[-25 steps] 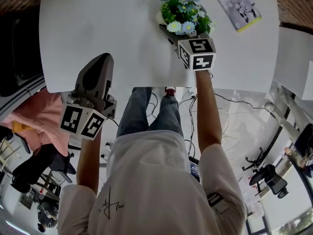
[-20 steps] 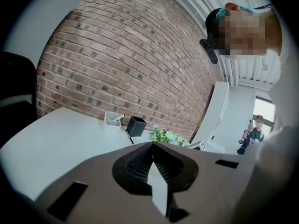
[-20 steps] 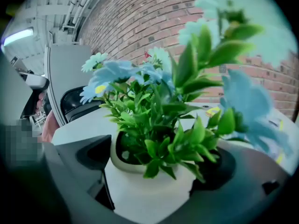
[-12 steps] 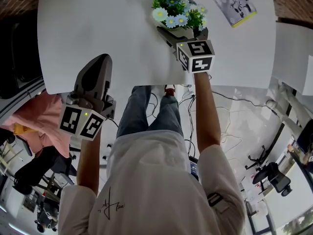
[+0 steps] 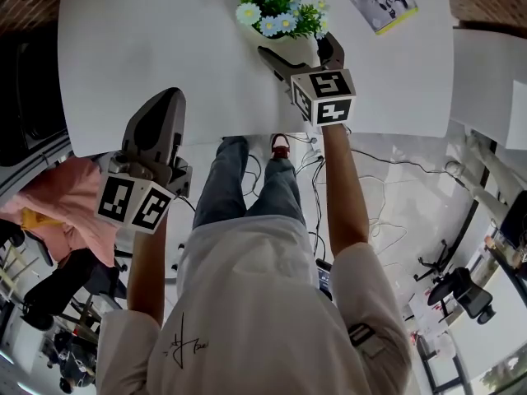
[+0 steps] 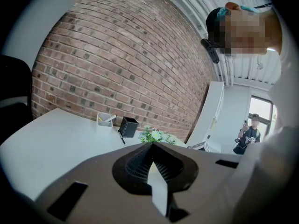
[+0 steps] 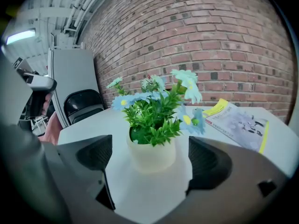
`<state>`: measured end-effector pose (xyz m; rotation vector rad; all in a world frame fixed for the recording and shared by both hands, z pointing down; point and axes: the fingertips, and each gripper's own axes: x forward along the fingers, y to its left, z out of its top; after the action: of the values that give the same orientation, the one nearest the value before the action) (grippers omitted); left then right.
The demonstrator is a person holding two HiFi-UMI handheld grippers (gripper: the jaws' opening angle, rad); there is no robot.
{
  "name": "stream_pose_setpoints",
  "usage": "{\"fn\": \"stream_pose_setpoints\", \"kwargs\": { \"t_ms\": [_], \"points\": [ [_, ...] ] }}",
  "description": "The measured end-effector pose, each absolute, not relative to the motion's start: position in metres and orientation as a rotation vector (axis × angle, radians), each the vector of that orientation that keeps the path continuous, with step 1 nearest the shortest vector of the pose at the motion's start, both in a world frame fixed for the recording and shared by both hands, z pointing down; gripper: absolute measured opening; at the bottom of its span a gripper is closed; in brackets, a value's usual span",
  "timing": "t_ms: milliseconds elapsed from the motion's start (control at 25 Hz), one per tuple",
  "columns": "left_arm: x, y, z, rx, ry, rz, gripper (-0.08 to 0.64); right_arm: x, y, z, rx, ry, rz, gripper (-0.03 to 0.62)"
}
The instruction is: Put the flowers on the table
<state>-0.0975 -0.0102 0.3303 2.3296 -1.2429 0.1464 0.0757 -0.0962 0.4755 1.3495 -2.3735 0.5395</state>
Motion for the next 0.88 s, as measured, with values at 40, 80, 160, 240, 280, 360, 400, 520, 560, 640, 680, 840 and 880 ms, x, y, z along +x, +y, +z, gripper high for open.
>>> {"fn": "stream_pose_setpoints", "kwargs": {
  "t_ms": [40, 80, 160, 240, 280, 360, 400, 520, 560, 640, 680, 840, 880],
  "points": [
    [-0.096, -0.009, 0.329, 2.332, -1.242, 0.145, 0.005, 0.076, -0.093, 0.474, 1.340, -2.376, 0.536, 0.508],
    [-0.093, -0.007, 0.328, 2.334, -1.241, 0.143, 0.005, 0.076, -0.089, 0.472, 1.331, -2.380, 0.532, 0.508],
    [-0.089, -0.004, 0.325, 2.340, -1.239, 0.139, 0.005, 0.077, -0.083, 0.467, 1.316, -2.387, 0.528, 0.508],
    [-0.085, 0.000, 0.321, 2.347, -1.236, 0.129, 0.005, 0.079, -0.075, 0.463, 1.305, -2.393, 0.528, 0.508],
    [-0.082, 0.002, 0.319, 2.350, -1.233, 0.120, 0.005, 0.080, -0.071, 0.460, 1.301, -2.394, 0.524, 0.506],
    [-0.075, 0.006, 0.315, 2.358, -1.227, 0.102, 0.006, 0.085, -0.064, 0.455, 1.295, -2.394, 0.511, 0.506],
    [-0.073, 0.008, 0.313, 2.361, -1.227, 0.097, 0.005, 0.087, -0.062, 0.453, 1.292, -2.395, 0.505, 0.506],
    [-0.069, 0.014, 0.309, 2.366, -1.229, 0.091, 0.005, 0.088, -0.052, 0.447, 1.281, -2.403, 0.501, 0.505],
    [-0.067, 0.017, 0.308, 2.367, -1.230, 0.091, 0.005, 0.089, -0.049, 0.444, 1.279, -2.411, 0.506, 0.505],
    [-0.064, 0.020, 0.306, 2.369, -1.233, 0.089, 0.005, 0.091, -0.041, 0.438, 1.278, -2.431, 0.515, 0.505],
    [-0.062, 0.022, 0.305, 2.371, -1.236, 0.087, 0.005, 0.093, -0.038, 0.435, 1.276, -2.438, 0.514, 0.505],
    [-0.056, 0.028, 0.299, 2.375, -1.249, 0.074, 0.005, 0.096, -0.025, 0.425, 1.261, -2.460, 0.501, 0.503],
    [-0.055, 0.030, 0.297, 2.376, -1.252, 0.071, 0.005, 0.096, -0.022, 0.423, 1.254, -2.463, 0.498, 0.502]
  ]
}}
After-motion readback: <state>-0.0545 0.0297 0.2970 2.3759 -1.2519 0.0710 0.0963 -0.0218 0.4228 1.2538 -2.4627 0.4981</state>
